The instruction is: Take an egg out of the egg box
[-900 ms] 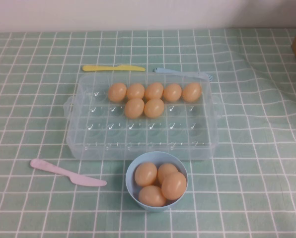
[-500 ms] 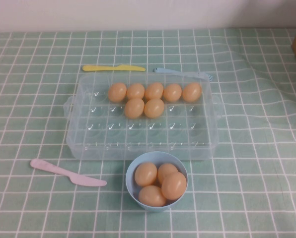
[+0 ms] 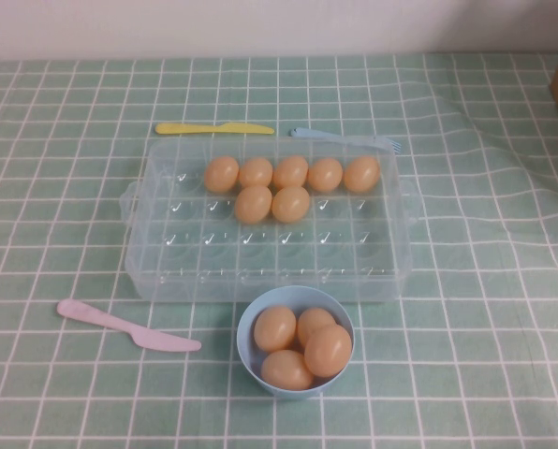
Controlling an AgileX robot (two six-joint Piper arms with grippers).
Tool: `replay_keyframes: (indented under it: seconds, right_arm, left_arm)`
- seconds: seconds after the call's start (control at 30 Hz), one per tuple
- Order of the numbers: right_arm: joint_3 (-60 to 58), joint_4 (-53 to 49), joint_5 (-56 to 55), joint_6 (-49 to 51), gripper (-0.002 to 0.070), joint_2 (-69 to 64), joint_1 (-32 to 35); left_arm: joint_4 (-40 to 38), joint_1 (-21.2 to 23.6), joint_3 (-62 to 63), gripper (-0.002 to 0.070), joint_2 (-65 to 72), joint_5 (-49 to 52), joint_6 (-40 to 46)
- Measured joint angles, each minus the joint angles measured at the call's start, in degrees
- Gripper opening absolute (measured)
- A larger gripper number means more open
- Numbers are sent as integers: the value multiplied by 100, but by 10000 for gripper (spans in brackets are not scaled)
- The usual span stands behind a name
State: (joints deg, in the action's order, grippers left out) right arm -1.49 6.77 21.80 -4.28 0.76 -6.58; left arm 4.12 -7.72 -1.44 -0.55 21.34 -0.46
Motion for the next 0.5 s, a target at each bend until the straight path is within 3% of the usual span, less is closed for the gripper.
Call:
replay_keyframes:
  seconds: [0.2,0.5]
  right_arm:
    - [0,0,0,0,-17,0,0]
    - [0,0,0,0,-17,0,0]
  left_arm:
    - [-220,0,0,-4,0,-165,-22]
    - [-2033,0,0,-4,0,-1310,-954]
